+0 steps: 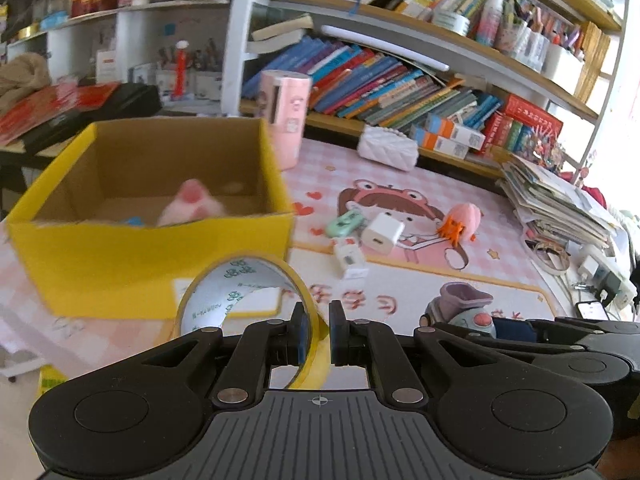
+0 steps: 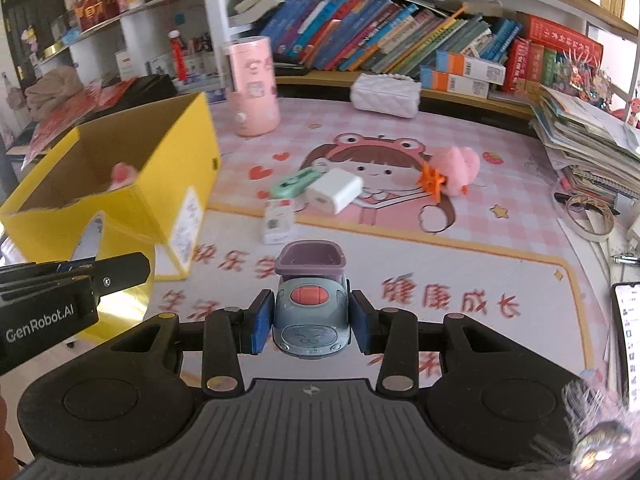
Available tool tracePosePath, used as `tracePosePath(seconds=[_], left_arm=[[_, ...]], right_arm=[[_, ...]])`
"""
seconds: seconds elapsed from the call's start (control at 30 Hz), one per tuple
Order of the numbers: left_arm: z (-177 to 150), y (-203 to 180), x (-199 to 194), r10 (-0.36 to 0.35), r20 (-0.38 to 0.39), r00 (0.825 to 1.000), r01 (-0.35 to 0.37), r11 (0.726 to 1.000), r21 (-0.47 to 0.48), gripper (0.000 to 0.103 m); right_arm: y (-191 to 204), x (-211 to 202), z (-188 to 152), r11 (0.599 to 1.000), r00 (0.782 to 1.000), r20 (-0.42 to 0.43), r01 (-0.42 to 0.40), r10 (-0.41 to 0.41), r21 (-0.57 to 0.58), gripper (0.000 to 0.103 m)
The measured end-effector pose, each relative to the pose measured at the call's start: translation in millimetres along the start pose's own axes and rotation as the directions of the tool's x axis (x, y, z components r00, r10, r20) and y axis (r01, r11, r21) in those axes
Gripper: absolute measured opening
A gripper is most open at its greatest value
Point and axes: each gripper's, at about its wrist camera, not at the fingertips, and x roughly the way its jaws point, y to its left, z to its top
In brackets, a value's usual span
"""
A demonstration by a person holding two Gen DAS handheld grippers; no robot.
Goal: Organize objects
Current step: 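Lift the yellow tape roll and grey car and carry both into the yellow box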
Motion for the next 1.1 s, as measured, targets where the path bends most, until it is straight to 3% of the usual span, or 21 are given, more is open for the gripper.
tracePosePath(seconds=[0.6,1.1], left_arm=[[-42.6,75.2,-66.8,0.058,-0.019,0.998,-0.059,0.996,-0.064,0.009],[-49.1,118.9,-102.2,0.113,0.026,0.993,-0.111,0.991,-0.077,0.009]], right_arm=[[90.2,-32.4,-51.7,0.998,0.998,-0.043,-0.053,0.051,-0.035,0.038],[145.3,-40.5,-62.4,0.993,0.994,-0.031,-0.109,0.107,-0.056,0.038]])
